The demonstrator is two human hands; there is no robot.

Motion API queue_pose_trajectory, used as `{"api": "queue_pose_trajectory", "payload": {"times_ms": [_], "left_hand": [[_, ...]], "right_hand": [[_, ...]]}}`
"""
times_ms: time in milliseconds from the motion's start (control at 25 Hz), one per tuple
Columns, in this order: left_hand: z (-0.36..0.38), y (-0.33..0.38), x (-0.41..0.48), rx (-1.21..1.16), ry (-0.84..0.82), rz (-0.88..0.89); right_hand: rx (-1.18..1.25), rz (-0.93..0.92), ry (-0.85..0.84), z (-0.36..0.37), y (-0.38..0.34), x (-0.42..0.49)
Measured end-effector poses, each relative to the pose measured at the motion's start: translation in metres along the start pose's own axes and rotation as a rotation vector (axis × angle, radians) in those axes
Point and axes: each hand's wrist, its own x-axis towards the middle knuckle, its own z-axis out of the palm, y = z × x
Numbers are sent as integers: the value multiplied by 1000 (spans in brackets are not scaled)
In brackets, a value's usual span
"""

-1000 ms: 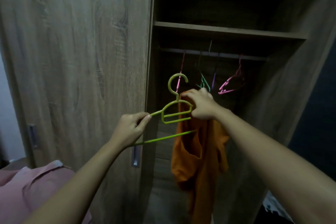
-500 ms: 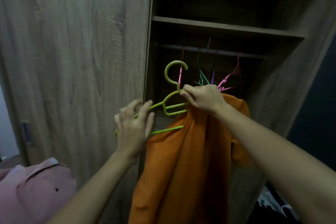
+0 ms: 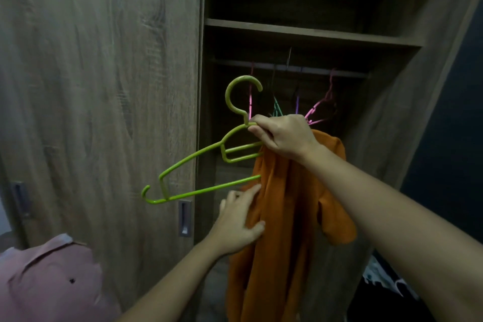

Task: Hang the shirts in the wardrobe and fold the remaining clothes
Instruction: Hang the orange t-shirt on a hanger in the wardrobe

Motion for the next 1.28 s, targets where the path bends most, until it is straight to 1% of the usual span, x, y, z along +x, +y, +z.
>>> {"api": "queue_pose_trajectory", "payload": {"times_ms": [40,80,120,240,280,320,440,520,600,640,720,800,840,920,960,1000,1040,1120,1160,1200,1280], "left_hand": [[2,1,2,-75,6,-13],[2,-6,2,-71,30,-30],[-1,-19,0,-5,61,-54],[-16,-68,-17,250,184,-203],[-26,-79,-20,276,166,-227],[-36,-88,-21,294,111,-236],[-71,-98,-13,352,-25,-145],[-95,-98,-10,343,-49,-115],[-118,-97,-12,297,-15,-93],[-127,-97,-12,276,2,-81],[-140,-86,-5,264,30,-58],[-142,-59,12,283,32,16],[-140,-42,20,266,55,88],[-138,-15,29,114,154,199],[-141,-11,29,0,216,188],[-148,-12,28,-85,249,137],[-155,-17,24,-115,221,56],[-163,-29,15,-74,32,-124],[-164,-33,12,-72,-44,-165],[-162,-36,11,-72,-65,-168],[-159,-35,13,2,-14,-105]], "right_hand": [[-2,-19,-5,-1,1,-2],[-6,-28,-4,-4,3,-5],[-15,-19,4,-8,8,-8],[-71,64,21,-25,30,-17],[-95,75,5,-30,35,-19],[-125,65,-25,-31,39,-22],[-169,47,-118,-21,40,-36],[-148,126,-122,-12,36,-49],[-106,218,-121,-8,35,-61],[-102,231,-138,-7,35,-66],[-118,197,-166,-2,33,-71],[-114,179,-167,5,24,-65],[-87,228,-179,9,17,-61],[4,414,-234,13,10,-54],[53,495,-244,12,10,-52],[92,551,-229,9,11,-52],[122,587,-204,6,12,-52],[142,614,-184,1,14,-55],[139,617,-190,0,13,-56],[135,620,-192,0,12,-56],[143,621,-180,1,9,-56]]}}
